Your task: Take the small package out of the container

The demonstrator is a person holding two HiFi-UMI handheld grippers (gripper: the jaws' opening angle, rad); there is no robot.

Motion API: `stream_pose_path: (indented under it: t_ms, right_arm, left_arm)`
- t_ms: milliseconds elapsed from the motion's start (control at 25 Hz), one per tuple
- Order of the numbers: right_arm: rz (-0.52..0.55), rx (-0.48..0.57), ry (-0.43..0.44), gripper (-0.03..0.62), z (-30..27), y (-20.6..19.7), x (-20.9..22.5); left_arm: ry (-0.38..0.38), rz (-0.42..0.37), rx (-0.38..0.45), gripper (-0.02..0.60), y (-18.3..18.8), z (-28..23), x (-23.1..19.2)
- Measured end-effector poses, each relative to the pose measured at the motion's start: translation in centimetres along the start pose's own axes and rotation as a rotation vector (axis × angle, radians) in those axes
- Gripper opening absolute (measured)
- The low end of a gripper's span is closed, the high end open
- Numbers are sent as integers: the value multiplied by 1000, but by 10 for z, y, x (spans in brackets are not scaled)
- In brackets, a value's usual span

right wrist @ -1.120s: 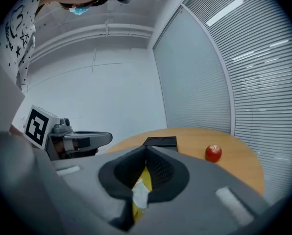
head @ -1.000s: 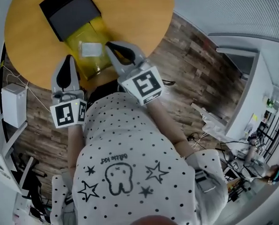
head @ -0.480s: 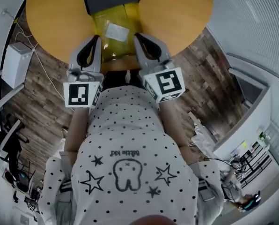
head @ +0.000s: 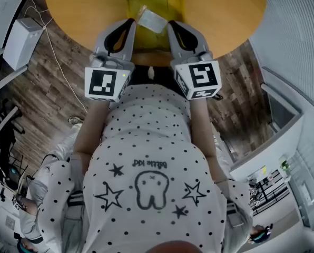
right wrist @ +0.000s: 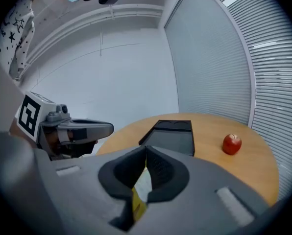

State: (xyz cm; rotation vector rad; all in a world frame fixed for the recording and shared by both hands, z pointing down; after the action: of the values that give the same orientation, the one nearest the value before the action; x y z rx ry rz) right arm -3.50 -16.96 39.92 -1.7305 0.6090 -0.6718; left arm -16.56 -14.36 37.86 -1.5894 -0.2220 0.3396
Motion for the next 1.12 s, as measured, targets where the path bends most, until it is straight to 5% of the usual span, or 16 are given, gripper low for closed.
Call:
stream_pose_path:
  t_ms: [240,480,1120]
  right_arm:
    - [0,-94,61,46,-28,-19,-8]
    - [10,-154,78,50,-36,-29,-13]
    - [177,-363,134,101,-61,-71,-20]
  left_arm:
    - [-35,-11,-19,11,-7,-9,-14]
    - [6,23,-16,11,-13,-7,-25]
    - [31,58,-44,11,-25,0,-23]
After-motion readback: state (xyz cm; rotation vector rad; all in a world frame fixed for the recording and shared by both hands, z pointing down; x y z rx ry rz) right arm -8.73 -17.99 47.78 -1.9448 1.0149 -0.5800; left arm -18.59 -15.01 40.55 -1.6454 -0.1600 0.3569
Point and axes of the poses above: the fingertips, and each gripper's own axes: z backward along the fingers, x to its right, y out of its top, the point moved 4 cm from there along z, backward along the fingers, and after that the axes turned 13 degrees about x, right-handed, at the moved point
